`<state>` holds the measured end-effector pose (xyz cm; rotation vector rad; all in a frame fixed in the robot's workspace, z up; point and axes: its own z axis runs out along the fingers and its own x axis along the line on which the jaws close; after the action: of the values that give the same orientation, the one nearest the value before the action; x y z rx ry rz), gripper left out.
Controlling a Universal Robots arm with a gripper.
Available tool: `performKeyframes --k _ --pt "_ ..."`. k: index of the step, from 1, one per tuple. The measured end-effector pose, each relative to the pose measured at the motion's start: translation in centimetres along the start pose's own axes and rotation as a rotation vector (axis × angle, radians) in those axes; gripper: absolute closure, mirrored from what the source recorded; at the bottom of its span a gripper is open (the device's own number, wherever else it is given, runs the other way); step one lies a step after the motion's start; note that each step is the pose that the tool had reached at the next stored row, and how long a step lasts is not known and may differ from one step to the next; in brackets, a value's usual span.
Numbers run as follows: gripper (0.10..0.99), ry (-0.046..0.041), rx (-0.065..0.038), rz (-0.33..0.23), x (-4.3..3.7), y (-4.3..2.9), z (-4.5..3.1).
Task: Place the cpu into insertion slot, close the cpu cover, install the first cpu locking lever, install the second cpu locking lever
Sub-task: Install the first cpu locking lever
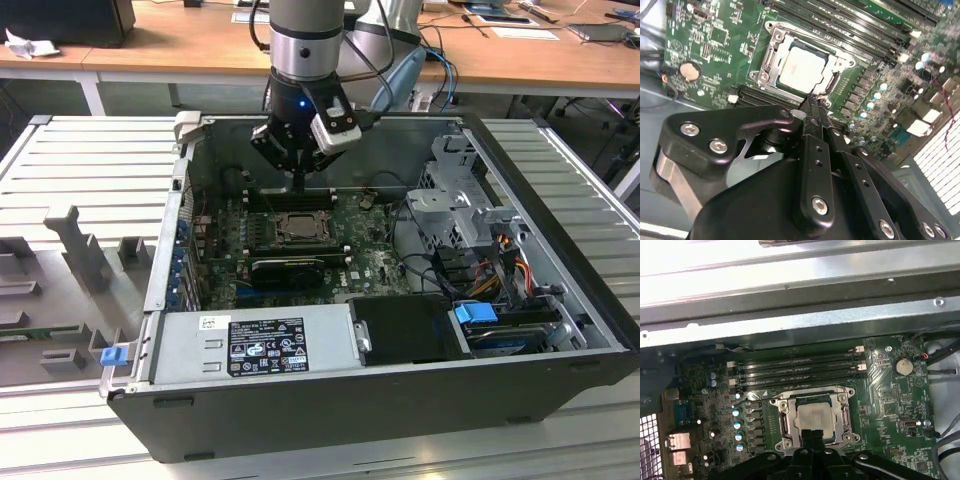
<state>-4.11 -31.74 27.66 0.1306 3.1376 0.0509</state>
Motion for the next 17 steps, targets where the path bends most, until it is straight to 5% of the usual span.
performKeyframes --k 8,11,14,17 --pt "0.98 0.0076 0.0 -0.234 0.0 -0.01 0.15" --pt "0.98 0.0082 -0.001 -0.258 0.18 -0.03 0.19" --pt "0.98 0.0081 -0.008 -0.262 1.72 -0.18 0.36" --pt "0.98 0.0069 -0.008 -0.23 1.79 -0.19 0.48"
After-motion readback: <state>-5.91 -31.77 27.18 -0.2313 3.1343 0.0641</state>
